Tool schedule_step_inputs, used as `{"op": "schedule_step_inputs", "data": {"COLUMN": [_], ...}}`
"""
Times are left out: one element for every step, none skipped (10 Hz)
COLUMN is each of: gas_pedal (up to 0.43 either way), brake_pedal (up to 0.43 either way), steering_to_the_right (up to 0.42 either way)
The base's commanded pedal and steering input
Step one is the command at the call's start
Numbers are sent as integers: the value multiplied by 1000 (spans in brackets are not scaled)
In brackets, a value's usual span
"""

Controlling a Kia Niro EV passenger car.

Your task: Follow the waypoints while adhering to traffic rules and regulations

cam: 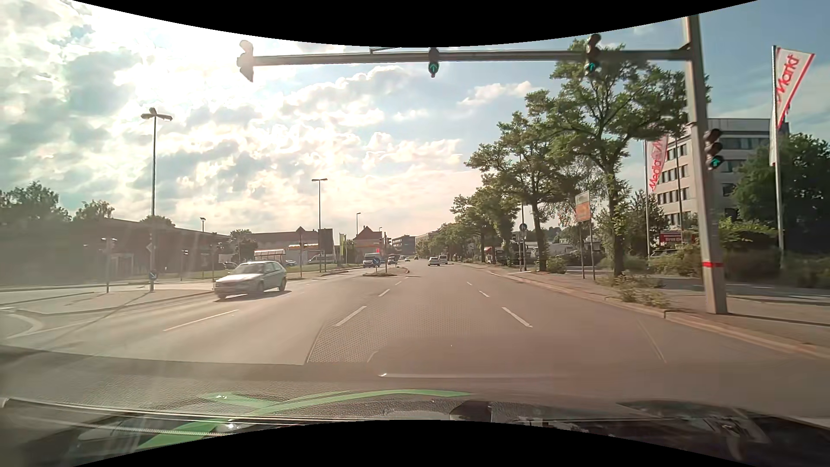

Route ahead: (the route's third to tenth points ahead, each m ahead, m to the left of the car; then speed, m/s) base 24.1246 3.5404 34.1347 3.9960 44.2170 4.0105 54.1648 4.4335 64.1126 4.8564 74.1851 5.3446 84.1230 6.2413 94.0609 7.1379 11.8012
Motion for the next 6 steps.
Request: {"op": "schedule_step_inputs", "data": {"gas_pedal": [177, 189, 189, 189, 189, 189], "brake_pedal": [0, 0, 0, 0, 0, 0], "steering_to_the_right": [-7, -7, -7, -7, -7, -7]}}
